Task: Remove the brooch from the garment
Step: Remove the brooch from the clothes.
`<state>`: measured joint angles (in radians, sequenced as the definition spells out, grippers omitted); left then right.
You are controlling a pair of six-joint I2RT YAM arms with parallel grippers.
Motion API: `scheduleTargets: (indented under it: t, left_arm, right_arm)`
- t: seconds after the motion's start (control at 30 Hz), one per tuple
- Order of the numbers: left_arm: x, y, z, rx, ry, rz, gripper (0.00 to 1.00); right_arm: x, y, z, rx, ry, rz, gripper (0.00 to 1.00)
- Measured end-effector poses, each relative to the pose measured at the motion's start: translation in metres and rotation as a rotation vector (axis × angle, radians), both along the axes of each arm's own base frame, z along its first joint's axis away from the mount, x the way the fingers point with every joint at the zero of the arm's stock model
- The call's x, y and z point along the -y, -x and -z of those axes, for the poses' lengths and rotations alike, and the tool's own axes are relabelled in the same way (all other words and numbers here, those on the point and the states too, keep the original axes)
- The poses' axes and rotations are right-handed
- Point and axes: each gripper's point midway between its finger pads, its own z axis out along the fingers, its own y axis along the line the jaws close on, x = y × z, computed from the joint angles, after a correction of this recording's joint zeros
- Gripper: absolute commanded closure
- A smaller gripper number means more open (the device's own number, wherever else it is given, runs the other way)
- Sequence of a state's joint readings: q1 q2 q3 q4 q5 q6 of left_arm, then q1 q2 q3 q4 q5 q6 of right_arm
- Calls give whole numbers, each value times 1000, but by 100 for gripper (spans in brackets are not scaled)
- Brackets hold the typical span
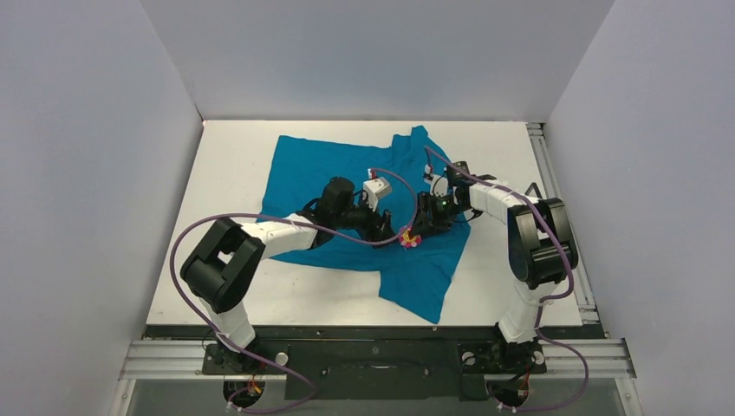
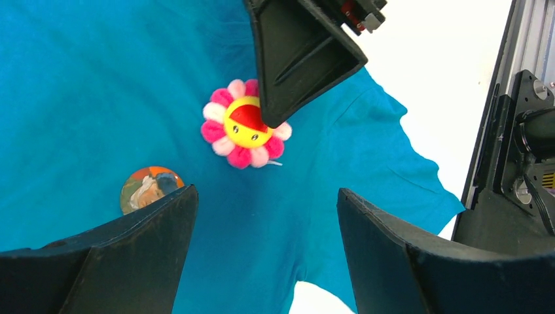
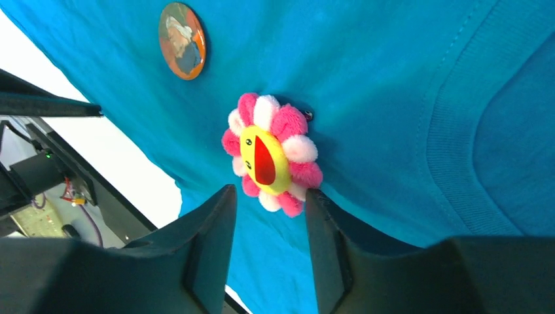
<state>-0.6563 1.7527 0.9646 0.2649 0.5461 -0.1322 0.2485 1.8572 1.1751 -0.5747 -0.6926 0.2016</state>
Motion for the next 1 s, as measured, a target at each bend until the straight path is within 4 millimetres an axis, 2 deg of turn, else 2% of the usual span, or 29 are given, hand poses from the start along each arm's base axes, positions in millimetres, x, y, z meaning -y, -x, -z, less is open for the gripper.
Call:
scheduleTargets:
  t: [0.03,0.17,0.2,0.4,0.57,0.7,0.83,0.9,1.0]
  left_arm:
    - [2,1,0,5,1,4,25]
    - [7,3,-2,41,-3,15,25]
    - [8,3,-1,57,-5,19,25]
    - [8,10,14,159,-71,66,30]
    - [13,20,25,286,-133,129,32]
    - [19,20,24,388,-161,151,33]
    - [28,15,22,493,-181,163,40]
    - [31,15,25,531,-197,174,44]
    - [34,15,34,561,-220,192,45]
  right_arm:
    - [-1,0,-1,-3,-9,7,70]
    - [-3,1,1,-29,-33,42,97]
    - [-4,2,1,-40,-38,55,100]
    - [-1,-8,-2,-61,-67,131,100]
    - [11,-18,-2,-84,-112,223,100]
    - [20,-20,0,-108,-130,272,100]
    - [18,-20,-1,-114,-143,276,100]
    - [18,-21,-1,-112,-146,273,100]
    - [18,-20,-1,-113,-147,271,100]
